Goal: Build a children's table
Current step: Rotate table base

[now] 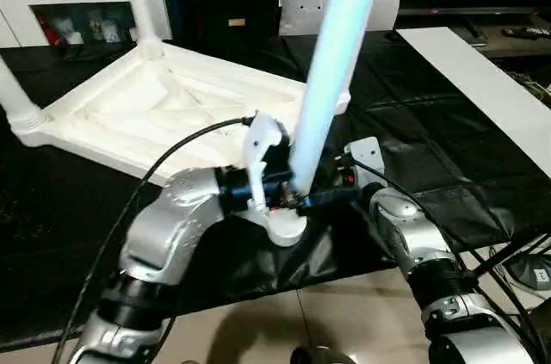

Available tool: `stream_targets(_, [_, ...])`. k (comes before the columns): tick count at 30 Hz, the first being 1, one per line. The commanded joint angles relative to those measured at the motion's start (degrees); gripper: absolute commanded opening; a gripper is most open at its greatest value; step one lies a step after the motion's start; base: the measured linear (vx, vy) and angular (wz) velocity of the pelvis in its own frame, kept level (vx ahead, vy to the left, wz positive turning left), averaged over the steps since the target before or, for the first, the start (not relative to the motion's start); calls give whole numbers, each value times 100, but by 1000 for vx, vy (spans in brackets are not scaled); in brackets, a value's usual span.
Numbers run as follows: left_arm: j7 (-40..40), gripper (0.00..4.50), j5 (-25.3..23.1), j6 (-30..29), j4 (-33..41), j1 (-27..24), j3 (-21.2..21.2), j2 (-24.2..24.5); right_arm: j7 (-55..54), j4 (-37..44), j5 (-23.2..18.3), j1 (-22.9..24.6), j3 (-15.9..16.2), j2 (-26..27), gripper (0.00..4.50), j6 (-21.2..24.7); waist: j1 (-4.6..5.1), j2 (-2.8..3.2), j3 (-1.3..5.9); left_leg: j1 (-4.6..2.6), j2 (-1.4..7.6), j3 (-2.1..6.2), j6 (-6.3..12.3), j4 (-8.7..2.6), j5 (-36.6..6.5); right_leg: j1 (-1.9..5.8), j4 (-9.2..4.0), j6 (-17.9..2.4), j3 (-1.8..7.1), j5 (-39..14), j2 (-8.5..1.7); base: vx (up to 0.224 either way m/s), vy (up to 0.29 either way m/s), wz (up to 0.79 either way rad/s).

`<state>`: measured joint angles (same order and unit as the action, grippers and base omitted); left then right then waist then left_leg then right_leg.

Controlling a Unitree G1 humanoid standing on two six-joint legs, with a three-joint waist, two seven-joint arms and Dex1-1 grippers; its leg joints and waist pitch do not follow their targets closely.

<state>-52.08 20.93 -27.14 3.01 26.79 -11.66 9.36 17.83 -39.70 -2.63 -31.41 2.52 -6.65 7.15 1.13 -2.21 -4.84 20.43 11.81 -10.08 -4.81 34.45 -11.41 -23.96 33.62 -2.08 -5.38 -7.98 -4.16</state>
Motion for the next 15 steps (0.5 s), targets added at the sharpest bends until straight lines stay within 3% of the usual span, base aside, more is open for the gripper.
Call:
stream_targets(1, [-7, 441, -32, 147, -52, 175, -270, -230, 221, -9, -25, -44, 127, 184, 450, -162, -57, 157, 472, 9, 92, 24, 148, -371, -1090, 395, -365, -1012, 277, -1670, -321, 0, 0, 0])
stream_targets(3, [-23, 441, -20, 175, -85, 209, -321, -315, 243, 3, -20, -19, 126, 202, 450, -169, -53, 131, 482, 14, 93, 17, 181, -365, -1064, 399, -362, -1065, 277, -1563, -316, 0, 0, 0])
stream_targets(9, [-64, 441, 129, 73, 45, 199, -531, -526, 255, -53, -34, -21, 136, 265, 450, -207, -61, 164, 510, 26, 108, 27, 230, -361, -975, 421, -326, -1197, 268, -1333, -324, 0, 0, 0])
stream_targets(15, [-68, 441, 58, 90, 86, 168, -606, -616, 287, -172, 14, -69, 116, 302, 450, -287, -62, 161, 505, 16, 104, 18, 261, -357, -1053, 414, -356, -1178, 266, -1517, -325, 0, 0, 0])
